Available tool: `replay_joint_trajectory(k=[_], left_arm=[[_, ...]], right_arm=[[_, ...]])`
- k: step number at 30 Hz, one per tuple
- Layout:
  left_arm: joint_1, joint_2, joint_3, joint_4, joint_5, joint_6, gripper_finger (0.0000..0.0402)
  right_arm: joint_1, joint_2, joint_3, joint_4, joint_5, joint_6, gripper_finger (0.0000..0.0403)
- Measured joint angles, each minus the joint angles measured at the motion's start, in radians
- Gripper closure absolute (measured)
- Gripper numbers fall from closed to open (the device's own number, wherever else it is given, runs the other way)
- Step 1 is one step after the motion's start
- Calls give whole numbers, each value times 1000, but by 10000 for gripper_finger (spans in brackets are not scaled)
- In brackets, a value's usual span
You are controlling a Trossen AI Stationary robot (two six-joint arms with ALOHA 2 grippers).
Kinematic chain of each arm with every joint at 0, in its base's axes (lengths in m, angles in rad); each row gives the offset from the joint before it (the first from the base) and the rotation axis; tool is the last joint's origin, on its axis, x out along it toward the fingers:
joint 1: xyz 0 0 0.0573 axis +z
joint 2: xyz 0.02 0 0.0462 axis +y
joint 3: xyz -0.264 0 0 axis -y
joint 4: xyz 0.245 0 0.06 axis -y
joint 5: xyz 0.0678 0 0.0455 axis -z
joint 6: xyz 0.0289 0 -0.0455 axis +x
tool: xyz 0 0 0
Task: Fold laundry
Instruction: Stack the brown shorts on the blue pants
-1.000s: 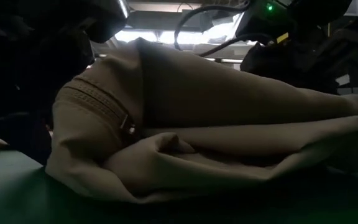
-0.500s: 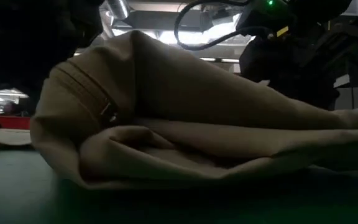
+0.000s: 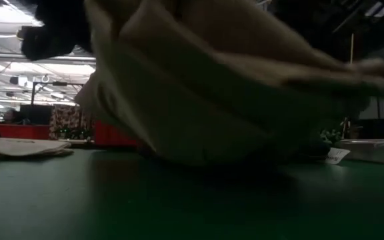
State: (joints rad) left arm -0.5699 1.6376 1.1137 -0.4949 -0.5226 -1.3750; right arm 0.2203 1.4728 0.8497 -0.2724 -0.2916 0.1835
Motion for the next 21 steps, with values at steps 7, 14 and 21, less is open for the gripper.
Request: replay_joint_trajectory(k=[7,14,21], left_arm=[[45,-70,0,73,-19,144,399],[104,-113,2,169,-20,285,399],[175,-120,2,265,11,443,399]], right_arm=[[0,-77,0,-2,56,1,403],[0,-150,0,-11,129,-6,403],[0,-213,0,-16,222,-30,403]])
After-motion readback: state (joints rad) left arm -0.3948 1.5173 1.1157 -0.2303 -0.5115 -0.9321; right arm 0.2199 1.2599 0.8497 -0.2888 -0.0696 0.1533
